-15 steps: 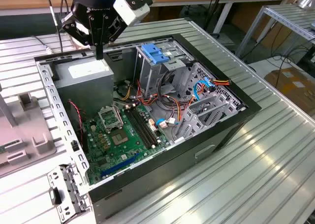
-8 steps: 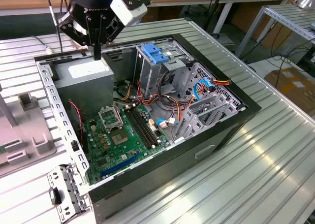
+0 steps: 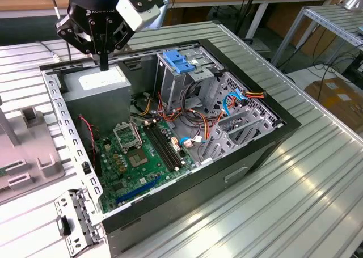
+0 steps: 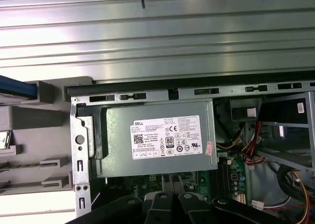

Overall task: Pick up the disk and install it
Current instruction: 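Reach for the disk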

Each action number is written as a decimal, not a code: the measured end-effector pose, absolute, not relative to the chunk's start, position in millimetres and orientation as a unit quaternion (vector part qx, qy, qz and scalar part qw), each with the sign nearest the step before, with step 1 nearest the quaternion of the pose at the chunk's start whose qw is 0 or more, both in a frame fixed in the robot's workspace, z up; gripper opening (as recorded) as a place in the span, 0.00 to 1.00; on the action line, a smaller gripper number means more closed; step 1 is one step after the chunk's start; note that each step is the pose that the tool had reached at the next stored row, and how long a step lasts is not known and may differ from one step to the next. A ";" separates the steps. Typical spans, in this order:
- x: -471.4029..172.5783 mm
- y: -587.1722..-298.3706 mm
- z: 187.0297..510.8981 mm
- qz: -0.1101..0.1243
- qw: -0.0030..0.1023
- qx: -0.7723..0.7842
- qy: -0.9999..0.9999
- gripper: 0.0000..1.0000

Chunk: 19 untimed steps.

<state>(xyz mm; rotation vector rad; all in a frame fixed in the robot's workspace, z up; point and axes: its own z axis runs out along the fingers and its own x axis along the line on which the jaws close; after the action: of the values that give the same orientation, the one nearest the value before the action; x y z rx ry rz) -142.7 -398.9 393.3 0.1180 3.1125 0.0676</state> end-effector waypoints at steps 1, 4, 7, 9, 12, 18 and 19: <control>-143.4 -399.0 393.3 0.022 0.013 0.038 0.999 0.11; -147.3 -398.9 393.3 0.022 0.013 0.038 0.999 0.11; -149.5 -398.9 393.3 0.022 0.013 0.038 0.999 0.11; -150.6 -398.9 393.3 0.022 0.013 0.038 0.999 0.11; -152.3 -398.9 393.3 0.022 0.013 0.038 0.999 0.11; -155.2 -398.9 393.3 0.022 0.013 0.038 0.999 0.11; -155.6 -398.9 393.3 0.022 0.013 0.038 0.999 0.11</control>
<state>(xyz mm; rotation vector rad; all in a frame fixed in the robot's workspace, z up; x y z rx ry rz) -155.6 -398.9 393.3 0.1180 3.1125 0.0676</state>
